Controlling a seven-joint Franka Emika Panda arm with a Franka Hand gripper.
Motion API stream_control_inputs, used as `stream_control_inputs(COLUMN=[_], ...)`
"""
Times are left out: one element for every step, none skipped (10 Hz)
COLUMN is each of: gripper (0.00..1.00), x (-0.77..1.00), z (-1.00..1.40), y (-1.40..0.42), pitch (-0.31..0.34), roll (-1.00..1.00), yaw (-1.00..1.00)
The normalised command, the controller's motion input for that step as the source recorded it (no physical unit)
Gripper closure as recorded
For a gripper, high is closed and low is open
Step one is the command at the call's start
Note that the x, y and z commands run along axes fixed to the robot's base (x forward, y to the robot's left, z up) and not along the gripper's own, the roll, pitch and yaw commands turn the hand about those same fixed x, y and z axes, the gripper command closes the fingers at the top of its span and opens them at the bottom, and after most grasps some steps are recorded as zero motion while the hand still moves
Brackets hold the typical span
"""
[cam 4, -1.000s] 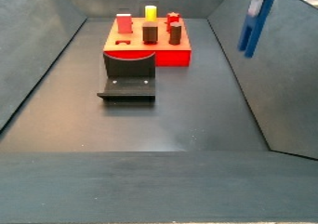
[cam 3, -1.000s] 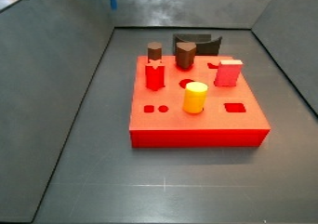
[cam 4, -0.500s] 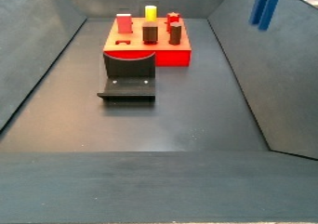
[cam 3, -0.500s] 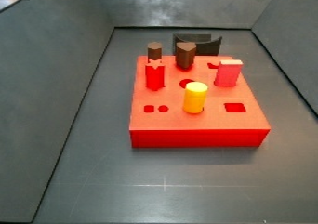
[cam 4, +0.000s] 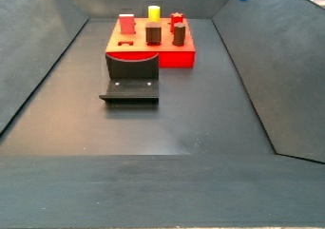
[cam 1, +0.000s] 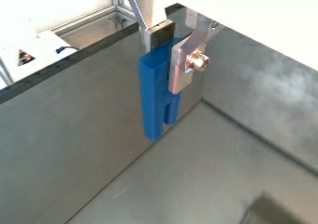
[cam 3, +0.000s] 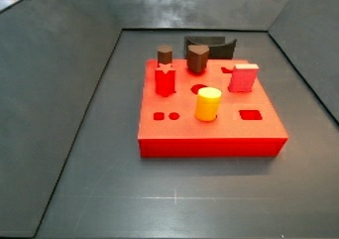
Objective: Pick up the square-circle object. Move up. Move to above the board. Insert the square-circle object.
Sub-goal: Move to above the board.
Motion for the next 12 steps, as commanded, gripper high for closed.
stream_control_inputs(gripper=[1.0, 1.0, 1.0, 1.0, 1.0, 1.0, 1.0, 1.0, 1.0, 1.0, 1.0, 1.0], x=[0.4, 0.41, 0.41, 0.42, 0.43, 0.44, 0.46, 0.48, 0.44, 0.34, 0.27, 0.13], z=[0.14, 0.15, 0.15, 0.15, 0.15, 0.16, 0.16, 0.16, 0.14, 0.1, 0.07, 0.04], y=[-1.0, -1.0, -1.0, -1.0, -1.0, -1.0, -1.0, -1.0, -0.85, -0.58, -0.43, -0.17], pitch=[0.144, 0.126, 0.121, 0.117, 0.118, 0.12, 0.129, 0.135, 0.143, 0.139, 0.137, 0.106], roll=[-0.03, -0.01, -0.02, -0.02, 0.0, 0.0, 0.0, 0.01, 0.03, 0.05, 0.06, 0.07], yaw=[-0.03, -0.03, -0.01, 0.0, 0.01, 0.01, 0.01, 0.01, 0.01, 0.01, 0.0, 0.01])
